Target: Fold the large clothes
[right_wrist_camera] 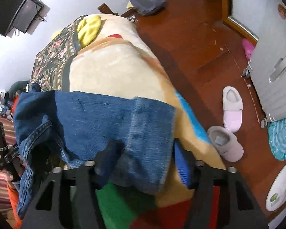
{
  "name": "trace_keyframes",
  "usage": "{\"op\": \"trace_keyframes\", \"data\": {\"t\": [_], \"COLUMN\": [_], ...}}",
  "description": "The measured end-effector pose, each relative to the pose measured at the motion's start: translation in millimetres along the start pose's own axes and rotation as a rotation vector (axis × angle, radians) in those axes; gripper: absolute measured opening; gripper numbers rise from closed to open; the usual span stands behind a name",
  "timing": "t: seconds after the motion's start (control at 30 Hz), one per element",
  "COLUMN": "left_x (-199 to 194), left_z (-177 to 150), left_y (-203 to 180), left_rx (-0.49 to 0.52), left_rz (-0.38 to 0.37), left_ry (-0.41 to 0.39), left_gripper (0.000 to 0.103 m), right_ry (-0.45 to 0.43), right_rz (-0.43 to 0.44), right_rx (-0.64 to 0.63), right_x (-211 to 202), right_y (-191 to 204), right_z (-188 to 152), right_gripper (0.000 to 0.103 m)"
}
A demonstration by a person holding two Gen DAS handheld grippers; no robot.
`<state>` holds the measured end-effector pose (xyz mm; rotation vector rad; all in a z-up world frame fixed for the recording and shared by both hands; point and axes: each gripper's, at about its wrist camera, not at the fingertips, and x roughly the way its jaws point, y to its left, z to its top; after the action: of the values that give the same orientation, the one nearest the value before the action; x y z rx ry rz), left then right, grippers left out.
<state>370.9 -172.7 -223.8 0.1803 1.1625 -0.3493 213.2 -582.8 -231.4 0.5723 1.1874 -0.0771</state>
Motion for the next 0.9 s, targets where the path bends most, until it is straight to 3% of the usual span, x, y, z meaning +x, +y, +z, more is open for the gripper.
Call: {"op": "trace_keyframes", "data": {"t": [0.1,0.4,0.6,0.9], "left_x": [-11.9,-67.1,-103.7,-149.7], "left_z": [0.9,-3.3,-13.2,-42.4], "left_y": [3.6,28.7,55.4,112.7], "left_rx": [-0.007,-0.012,-0.057,-0.131], "left_rz": [0.022,0.129,0.137,0.156], "left_ry": [-0.036,-0.187,-0.271,-0.364], "left_gripper": [0.08,0.08,0.08,0.08], "right_ry": [-0.038,-0.239,-0.34,-0.361], "right_rz": [-0.028,0.054,0.108,0.244], "right_rx": [-0.044,-0.216,-0.342,-0.542], "right_x": [-4.1,-78.3,-116.3,-129.4], "right_y": [21.9,115.6,210.2,362.0], "right_z": [6.4,33.1,44.1,23.6], "right_gripper": [0.035,0.033,0.032,0.032]}}
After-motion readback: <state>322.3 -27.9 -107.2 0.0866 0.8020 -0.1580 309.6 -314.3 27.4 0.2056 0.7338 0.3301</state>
